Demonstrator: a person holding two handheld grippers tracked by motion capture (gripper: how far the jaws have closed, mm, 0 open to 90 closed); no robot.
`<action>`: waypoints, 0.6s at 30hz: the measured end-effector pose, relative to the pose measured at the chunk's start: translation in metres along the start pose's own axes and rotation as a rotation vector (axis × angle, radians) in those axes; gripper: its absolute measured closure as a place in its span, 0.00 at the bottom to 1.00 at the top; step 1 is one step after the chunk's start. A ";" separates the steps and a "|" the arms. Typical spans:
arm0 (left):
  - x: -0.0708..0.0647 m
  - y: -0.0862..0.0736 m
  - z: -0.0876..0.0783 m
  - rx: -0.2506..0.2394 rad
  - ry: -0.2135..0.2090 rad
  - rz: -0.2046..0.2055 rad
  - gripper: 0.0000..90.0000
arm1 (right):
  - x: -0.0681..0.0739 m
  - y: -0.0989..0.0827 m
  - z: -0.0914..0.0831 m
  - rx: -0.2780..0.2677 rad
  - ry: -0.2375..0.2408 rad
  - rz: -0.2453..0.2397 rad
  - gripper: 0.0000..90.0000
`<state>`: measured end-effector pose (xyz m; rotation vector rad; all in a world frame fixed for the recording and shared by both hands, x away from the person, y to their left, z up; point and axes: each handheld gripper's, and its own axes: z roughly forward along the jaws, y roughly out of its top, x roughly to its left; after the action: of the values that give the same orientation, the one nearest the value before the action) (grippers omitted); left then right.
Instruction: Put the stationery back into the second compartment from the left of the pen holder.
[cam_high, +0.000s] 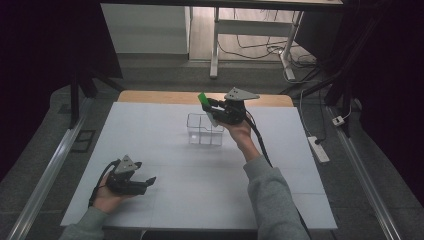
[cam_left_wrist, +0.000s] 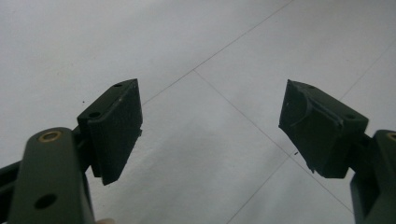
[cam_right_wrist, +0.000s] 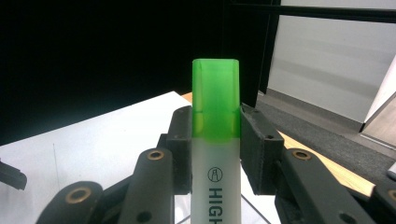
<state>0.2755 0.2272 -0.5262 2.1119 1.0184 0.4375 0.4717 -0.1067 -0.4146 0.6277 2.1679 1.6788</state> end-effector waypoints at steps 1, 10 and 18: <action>0.000 0.000 0.000 0.000 0.000 -0.001 0.24 | 0.000 0.000 0.001 0.001 0.000 0.001 0.74; 0.000 0.000 0.000 0.000 0.000 0.001 0.24 | 0.002 0.000 0.014 0.000 0.011 0.002 0.74; 0.001 -0.001 -0.001 0.000 -0.001 0.001 0.24 | 0.001 -0.003 0.025 -0.010 0.017 0.006 0.74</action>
<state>0.2754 0.2285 -0.5263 2.1120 1.0172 0.4370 0.4828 -0.0863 -0.4241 0.6203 2.1698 1.7027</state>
